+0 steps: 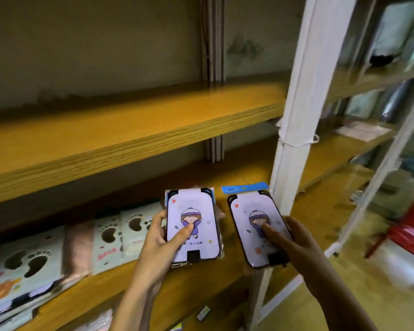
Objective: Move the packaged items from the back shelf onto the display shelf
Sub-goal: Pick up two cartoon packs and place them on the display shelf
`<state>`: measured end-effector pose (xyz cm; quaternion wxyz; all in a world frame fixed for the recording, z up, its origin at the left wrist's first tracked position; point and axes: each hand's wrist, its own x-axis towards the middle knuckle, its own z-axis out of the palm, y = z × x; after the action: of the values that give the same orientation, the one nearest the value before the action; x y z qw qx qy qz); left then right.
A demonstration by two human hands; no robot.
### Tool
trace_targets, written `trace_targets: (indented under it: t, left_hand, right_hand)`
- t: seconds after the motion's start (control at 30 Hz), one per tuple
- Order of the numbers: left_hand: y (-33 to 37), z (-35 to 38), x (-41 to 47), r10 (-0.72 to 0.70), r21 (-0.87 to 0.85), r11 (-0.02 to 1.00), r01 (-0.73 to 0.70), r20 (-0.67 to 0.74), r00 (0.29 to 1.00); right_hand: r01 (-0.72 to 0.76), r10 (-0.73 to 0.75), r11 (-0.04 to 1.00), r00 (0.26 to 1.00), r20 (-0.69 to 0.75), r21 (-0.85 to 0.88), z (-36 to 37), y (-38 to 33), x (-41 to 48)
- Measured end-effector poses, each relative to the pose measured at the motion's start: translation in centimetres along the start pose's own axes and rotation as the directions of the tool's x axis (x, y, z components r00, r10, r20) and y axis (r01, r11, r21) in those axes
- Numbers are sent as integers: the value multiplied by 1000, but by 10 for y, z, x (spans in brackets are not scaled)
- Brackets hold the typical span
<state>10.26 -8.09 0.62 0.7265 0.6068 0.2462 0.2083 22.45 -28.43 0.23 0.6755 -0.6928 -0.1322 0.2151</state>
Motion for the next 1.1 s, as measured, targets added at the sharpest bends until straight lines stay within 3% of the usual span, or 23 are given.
trace_targets:
  t: [0.13,0.6,1.1]
  left_hand:
    - [0,56,-6,6,20,1000,-6,31,1000]
    - [-42,292,-10,15,19,1000,-17,85,996]
    - [-57,442,104,27,17,999,-29,104,994]
  right_hand:
    - [-64,65,997,998,-14,43,-61,-3,-7]
    - [1,-2,1000,997,-74,-15,-287,-17,23]
    - [34,-33,999,995,-92,15,-414,-29,135]
